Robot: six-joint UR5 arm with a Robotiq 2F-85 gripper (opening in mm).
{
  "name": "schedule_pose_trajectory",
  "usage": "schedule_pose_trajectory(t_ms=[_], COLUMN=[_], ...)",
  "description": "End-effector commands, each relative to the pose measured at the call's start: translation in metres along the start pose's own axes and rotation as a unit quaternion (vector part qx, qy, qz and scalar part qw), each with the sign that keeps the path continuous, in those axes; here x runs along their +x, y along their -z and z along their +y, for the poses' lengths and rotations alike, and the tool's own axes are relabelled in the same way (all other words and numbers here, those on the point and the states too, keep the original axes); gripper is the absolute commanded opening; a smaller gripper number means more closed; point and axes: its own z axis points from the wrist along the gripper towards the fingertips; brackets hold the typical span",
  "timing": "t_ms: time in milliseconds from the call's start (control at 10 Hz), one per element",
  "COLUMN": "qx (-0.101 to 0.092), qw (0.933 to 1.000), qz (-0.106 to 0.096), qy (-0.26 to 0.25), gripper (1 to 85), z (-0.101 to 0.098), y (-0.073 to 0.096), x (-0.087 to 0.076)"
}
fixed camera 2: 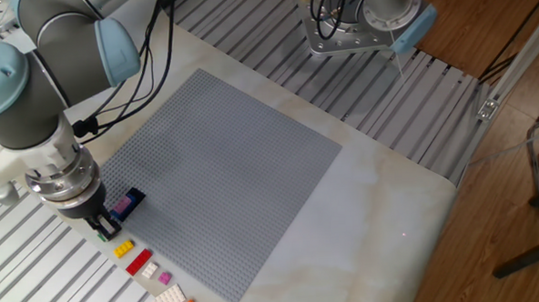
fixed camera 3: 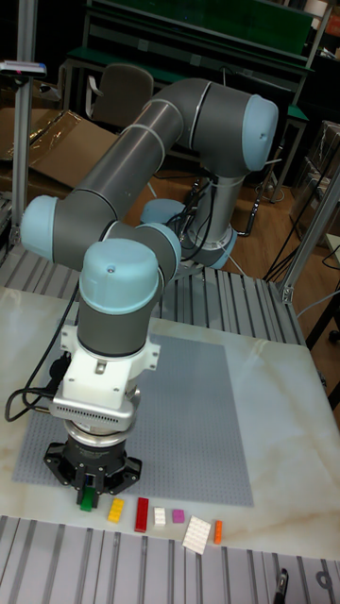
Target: Stack small Lego blocks one on top of the other
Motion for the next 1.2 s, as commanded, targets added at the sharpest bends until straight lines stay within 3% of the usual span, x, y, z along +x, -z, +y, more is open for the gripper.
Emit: schedule_pose_trajectory(t_ms=[0,300,700,900,1100], qx=[0.018,0.026,0.03,0.018,0.03], qw=[0.9994,0.9984,0.9973,0.9967,0.9952], qz=[0.008,0.019,0.026,0.025,0.026], qy=[0.027,0.048,0.063,0.075,0.09], gripper=[1.0,1.0,1.0,1.0,1.0], z=[-0.009,-0.015,-0.019,-0.015,-0.018], y=[0.016,0.029,0.03,0.027,0.027], x=[0.004,0.018,0.04,0.045,0.052])
